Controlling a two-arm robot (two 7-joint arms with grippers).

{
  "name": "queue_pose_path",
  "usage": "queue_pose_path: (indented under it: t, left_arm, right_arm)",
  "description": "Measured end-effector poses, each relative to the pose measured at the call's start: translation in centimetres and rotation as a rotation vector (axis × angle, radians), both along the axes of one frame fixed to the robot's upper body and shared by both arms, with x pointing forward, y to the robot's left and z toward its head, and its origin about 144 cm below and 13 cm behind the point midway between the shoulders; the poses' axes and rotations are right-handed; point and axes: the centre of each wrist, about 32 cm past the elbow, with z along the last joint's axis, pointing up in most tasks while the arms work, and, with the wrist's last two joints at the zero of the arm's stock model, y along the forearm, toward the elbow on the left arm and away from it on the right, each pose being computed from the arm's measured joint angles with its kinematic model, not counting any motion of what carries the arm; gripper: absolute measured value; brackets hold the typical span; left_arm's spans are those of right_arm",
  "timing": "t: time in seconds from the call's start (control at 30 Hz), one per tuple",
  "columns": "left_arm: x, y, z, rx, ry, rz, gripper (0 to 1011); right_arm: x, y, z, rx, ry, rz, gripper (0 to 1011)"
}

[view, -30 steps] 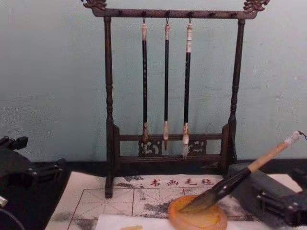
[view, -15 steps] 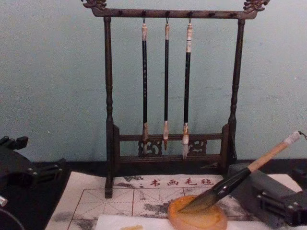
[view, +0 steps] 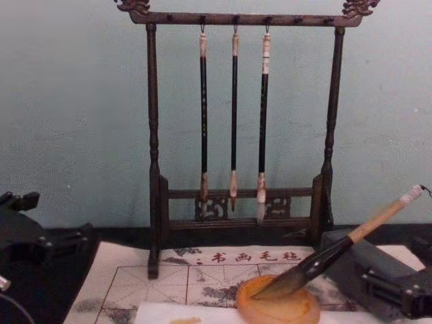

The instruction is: Pick up the brush from the inkstone, write on the paper, then place the brush back to its original position.

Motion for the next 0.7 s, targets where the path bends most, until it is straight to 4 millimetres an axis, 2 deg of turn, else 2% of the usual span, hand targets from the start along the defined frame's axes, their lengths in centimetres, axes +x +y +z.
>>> queue_pose_path:
  t: [0.7]
  left_arm:
    - [0.00, 0.00, 0.00, 0.000, 0.000, 0.000, 1001]
  right_arm:
    - [0.00, 0.00, 0.00, 0.001, 0.000, 0.000, 1002]
